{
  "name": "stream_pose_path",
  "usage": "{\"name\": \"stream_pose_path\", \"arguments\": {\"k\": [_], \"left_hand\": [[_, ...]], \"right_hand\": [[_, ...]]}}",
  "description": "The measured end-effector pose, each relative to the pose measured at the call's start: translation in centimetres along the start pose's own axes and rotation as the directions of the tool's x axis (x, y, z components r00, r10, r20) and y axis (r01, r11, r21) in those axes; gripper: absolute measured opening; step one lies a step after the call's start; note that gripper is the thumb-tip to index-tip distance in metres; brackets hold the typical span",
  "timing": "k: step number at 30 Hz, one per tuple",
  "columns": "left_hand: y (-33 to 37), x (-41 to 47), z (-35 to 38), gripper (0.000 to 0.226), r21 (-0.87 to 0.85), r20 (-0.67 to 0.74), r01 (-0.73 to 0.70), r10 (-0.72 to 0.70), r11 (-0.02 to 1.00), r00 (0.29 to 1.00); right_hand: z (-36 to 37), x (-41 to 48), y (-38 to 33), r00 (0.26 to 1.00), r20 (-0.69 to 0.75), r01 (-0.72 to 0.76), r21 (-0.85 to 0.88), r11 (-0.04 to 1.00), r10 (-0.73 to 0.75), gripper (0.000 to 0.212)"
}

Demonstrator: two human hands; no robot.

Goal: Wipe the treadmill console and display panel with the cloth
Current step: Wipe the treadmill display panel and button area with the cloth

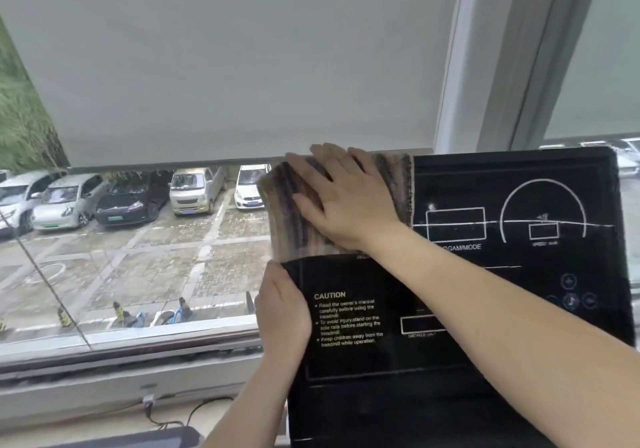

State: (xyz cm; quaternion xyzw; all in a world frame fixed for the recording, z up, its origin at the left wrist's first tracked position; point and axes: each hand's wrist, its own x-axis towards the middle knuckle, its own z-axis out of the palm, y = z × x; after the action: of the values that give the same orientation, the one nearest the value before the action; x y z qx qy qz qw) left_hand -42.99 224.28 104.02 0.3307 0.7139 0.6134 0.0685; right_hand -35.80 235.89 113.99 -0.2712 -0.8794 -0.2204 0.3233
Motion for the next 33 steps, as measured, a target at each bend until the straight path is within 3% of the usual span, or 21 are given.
{"name": "stream_pose_path", "arguments": {"k": [2, 4, 6, 8, 10, 12, 14, 17, 21, 24, 27, 30, 33], "left_hand": [[-0.3, 0.2, 0.3, 0.052, 0.002, -0.012, 0.014, -0.014, 1.000, 1.000], [-0.1, 0.0, 0.3, 0.042, 0.012, -0.008, 0.040, -0.040, 0.999, 0.999], [0.7, -0.4, 0.3, 0.037, 0.036, 0.008, 0.055, -0.055, 0.998, 0.998], [1.1, -0.6, 0.3, 0.038, 0.031, 0.004, 0.051, -0.051, 0.998, 0.999], [0.7, -0.6, 0.4, 0.038, 0.027, -0.020, 0.034, -0.034, 0.999, 0.999], [0.3, -0.4, 0.6, 0.045, 0.027, -0.036, 0.027, -0.026, 0.999, 0.999], [0.3, -0.4, 0.6, 0.045, 0.030, -0.055, 0.028, -0.027, 0.999, 0.998], [0.8, -0.4, 0.2, 0.033, 0.053, -0.067, 0.023, -0.019, 0.998, 0.998], [0.8, -0.4, 0.0, 0.035, 0.031, -0.074, 0.045, -0.042, 0.999, 0.996], [0.9, -0.5, 0.0, 0.042, 0.020, -0.061, 0.066, -0.065, 0.998, 0.996], [1.1, -0.7, 0.0, 0.044, 0.005, -0.018, 0.115, -0.115, 0.993, 0.993], [1.0, -0.7, 0.0, 0.041, 0.031, -0.013, 0.114, -0.114, 0.993, 0.993], [0.8, -0.7, 0.2, 0.041, 0.005, -0.011, 0.124, -0.124, 0.992, 0.992]], "right_hand": [[-1.3, -1.5, 4.4, 0.992, -0.030, -0.121, -0.026, 0.992, 0.120, 0.051], [-2.9, -2.5, 8.8, 0.968, 0.012, -0.247, -0.124, 0.961, 0.250, 0.038], [-4.5, -1.8, 11.9, 0.919, 0.163, -0.325, -0.207, 0.923, 0.360, 0.032], [-5.6, 0.1, 12.7, 0.818, 0.343, -0.423, -0.182, 0.887, 0.461, 0.027], [-5.6, 2.6, 11.1, 0.730, 0.499, -0.486, -0.102, 0.868, 0.468, 0.034], [-4.9, 5.1, 7.1, 0.747, 0.571, -0.422, 0.012, 0.907, 0.340, 0.040], [-4.1, 6.9, 2.2, 0.832, 0.529, -0.234, 0.065, 0.970, 0.165, 0.047], [-2.6, 6.7, -2.7, 0.963, 0.265, -0.070, 0.045, 0.997, 0.055, 0.051], [-1.1, 3.3, -0.9, 0.999, -0.011, 0.046, 0.029, 0.999, -0.045, 0.048], [-1.0, -0.2, 3.2, 0.999, -0.026, 0.025, 0.016, 1.000, -0.025, 0.055], [-1.7, -2.4, 6.8, 0.996, 0.014, -0.091, -0.036, 0.995, 0.092, 0.057], [-1.5, -2.9, 5.2, 0.981, 0.010, -0.191, -0.067, 0.979, 0.192, 0.057], [-0.2, -6.0, 1.0, 0.999, 0.003, -0.048, -0.093, 0.995, 0.048, 0.056]]}}
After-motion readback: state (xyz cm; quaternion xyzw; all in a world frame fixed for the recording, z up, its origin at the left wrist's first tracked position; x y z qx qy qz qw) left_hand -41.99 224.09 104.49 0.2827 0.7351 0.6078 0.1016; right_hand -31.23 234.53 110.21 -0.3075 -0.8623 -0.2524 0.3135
